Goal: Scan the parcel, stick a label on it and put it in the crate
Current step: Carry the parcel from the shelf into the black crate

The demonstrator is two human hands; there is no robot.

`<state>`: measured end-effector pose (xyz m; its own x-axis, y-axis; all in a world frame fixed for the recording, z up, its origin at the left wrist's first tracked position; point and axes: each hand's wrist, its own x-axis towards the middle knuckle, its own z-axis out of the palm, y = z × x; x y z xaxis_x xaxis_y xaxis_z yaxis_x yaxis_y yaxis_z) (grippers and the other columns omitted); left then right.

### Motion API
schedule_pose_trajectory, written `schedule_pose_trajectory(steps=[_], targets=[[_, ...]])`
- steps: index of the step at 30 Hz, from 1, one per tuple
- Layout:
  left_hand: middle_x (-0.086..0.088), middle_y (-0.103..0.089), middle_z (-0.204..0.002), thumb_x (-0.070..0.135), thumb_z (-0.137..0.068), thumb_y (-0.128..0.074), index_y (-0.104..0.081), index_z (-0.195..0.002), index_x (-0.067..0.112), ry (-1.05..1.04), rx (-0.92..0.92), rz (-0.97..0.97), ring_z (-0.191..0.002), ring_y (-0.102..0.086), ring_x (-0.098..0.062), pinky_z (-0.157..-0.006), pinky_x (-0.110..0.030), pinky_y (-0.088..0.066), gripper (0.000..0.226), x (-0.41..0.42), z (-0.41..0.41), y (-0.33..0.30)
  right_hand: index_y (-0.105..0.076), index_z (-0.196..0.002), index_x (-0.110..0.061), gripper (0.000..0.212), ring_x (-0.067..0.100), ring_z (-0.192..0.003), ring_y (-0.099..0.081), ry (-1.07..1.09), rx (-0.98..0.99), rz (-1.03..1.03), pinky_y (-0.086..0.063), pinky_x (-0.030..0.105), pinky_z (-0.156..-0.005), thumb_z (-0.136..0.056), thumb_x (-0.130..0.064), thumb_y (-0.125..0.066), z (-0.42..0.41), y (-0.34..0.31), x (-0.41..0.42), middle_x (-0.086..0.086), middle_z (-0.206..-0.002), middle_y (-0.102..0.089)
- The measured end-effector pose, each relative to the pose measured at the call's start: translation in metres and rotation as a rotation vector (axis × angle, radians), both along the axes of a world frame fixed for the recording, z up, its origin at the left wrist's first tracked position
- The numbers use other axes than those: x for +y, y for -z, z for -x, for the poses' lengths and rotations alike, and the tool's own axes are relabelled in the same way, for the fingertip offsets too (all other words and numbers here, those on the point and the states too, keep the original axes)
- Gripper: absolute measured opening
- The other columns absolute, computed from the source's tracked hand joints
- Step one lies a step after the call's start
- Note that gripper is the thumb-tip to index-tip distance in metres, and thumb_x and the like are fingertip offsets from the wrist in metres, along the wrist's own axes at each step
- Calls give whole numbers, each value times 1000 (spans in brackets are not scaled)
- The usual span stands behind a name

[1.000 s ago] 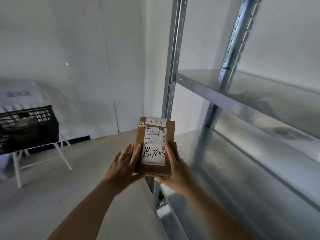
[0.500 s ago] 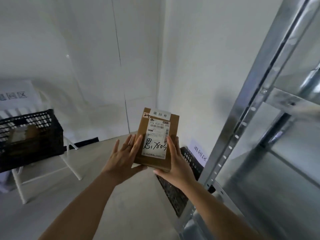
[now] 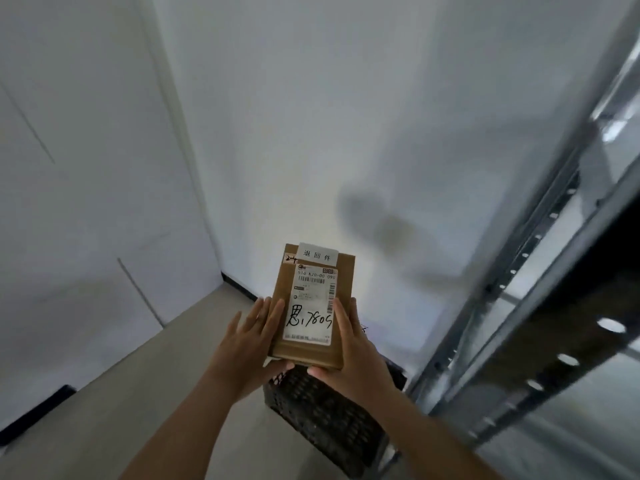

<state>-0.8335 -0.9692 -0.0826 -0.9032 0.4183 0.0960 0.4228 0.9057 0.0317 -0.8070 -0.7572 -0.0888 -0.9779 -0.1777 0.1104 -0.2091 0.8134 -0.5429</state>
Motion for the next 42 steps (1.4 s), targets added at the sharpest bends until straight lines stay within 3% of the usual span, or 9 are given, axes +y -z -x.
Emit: schedule_pose_trajectory(steps=[2, 4, 8, 17, 22, 27, 35, 39, 42], targets=[[-11, -26, -151, 76, -74, -32, -1, -148, 13, 27, -12, 10, -138, -27, -29, -104, -45, -25, 102, 3, 39, 13, 25, -139, -41, 111, 19, -135, -38, 29, -15, 5, -40, 32, -106, -66, -66, -55, 34, 14, 2, 1, -159, 13], [-11, -31, -150, 76, -75, -29, -6, -148, 11, 64, -18, 16, -136, -29, -29, -102, -46, -31, 100, 4, 71, 28, 29, -137, -42, 111, 20, -138, -34, 54, -18, -1, -36, 33, -108, -67, -65, -55, 59, 29, 2, 1, -158, 18], [-10, -34, -148, 77, -79, -16, -10, -148, 11, 113, -87, 29, -135, -28, -28, -101, -47, -33, 96, 2, 104, 60, 38, -130, -48, 114, 19, -137, -33, 101, -116, -6, -36, 31, -109, -66, -65, -54, 80, 57, -1, 0, -155, 27], [-9, -42, -143, 76, -81, -19, -12, -147, 9, 235, -200, 64, -129, -43, -29, -96, -45, -40, 94, 8, 173, 145, 35, -134, -46, 115, 17, -127, -46, 225, -232, 7, -45, 30, -102, -64, -70, -53, 128, 145, -1, -2, -156, 24], [-9, -32, -149, 78, -79, -24, -7, -148, 12, 324, -202, 23, -135, -30, -29, -102, -49, -35, 97, 19, 215, 231, 31, -136, -42, 114, 17, -131, -41, 289, -228, 5, -43, 29, -103, -65, -73, -53, 154, 227, 7, -3, -156, 26], [-3, -6, -156, 81, -77, -18, 4, -148, 18, 372, -223, -56, -143, -2, -24, -113, -44, -12, 97, 21, 242, 339, 34, -134, -46, 118, 16, -131, -41, 329, -207, 8, -43, 31, -104, -66, -70, -59, 175, 337, 6, -5, -156, 24], [-4, -9, -155, 79, -78, -17, 2, -148, 18, 428, -183, -79, -143, -7, -22, -117, -35, -10, 95, 20, 270, 519, 35, -133, -47, 120, 19, -135, -37, 348, -141, 0, -46, 30, -99, -65, -69, -62, 194, 516, 6, -5, -155, 28], [-4, 0, -155, 80, -76, -13, 18, -144, 23, 452, -160, -66, -143, 4, -20, -118, -31, 4, 95, 19, 279, 590, 39, -128, -49, 121, 18, -135, -37, 342, -172, 0, -46, 29, -97, -66, -68, -63, 196, 583, 7, -4, -155, 27], [1, 16, -152, 84, -66, 2, 35, -135, 26, 492, -206, -23, -141, 18, -18, -119, -36, -2, 96, 20, 287, 621, 40, -129, -47, 120, 21, -132, -41, 337, -191, -21, -48, 32, -97, -67, -69, -61, 196, 616, 10, 1, -156, 26]])
